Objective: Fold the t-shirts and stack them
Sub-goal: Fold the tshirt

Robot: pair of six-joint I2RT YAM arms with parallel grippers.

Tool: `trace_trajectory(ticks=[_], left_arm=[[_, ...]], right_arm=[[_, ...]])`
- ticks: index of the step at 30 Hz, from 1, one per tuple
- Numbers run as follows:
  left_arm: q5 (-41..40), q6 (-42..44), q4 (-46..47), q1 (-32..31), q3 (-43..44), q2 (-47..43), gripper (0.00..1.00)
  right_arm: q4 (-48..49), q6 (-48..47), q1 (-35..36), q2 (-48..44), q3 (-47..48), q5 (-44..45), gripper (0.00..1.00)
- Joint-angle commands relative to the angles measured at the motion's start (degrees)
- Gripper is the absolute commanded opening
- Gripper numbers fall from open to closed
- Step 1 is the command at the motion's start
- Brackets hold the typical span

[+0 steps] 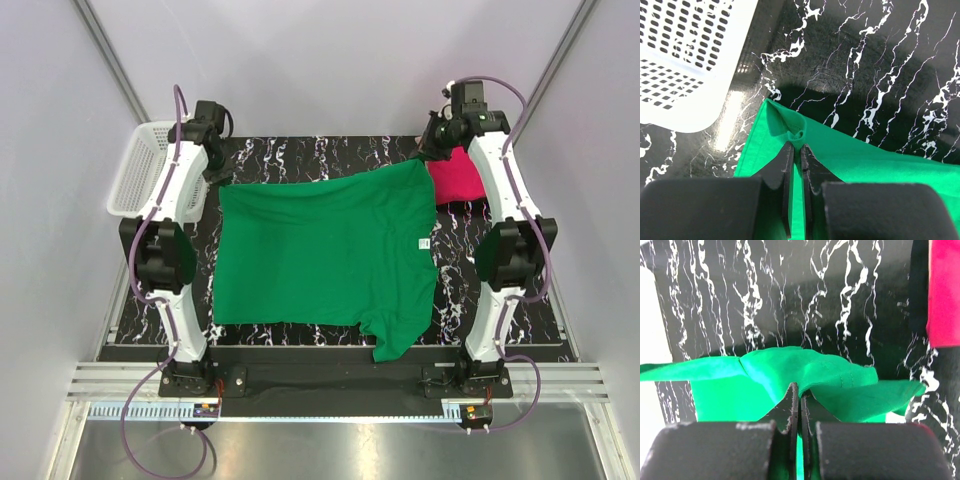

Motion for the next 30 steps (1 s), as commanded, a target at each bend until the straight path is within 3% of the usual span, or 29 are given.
trace_trajectory(ticks=[1,8,30], left_arm=[[-1.51,1.8,-0.33,0.0,-0.42,-2.84,0.0],[-1.16,3.11,-0.59,0.0,-3.41,-3.45,0.0],[-0.38,6.1,-1.21,0.0,-12.29,-7.85,0.0]], right_arm=[[1.68,0.01,1.09,-5.8,-4.95,0.76,0.0],[4.23,0.62,1.18,-11.52,-15.76,-0.12,0.0],[3.71,3.61,1.36,-22.51,-30.98,-2.66,0.0]])
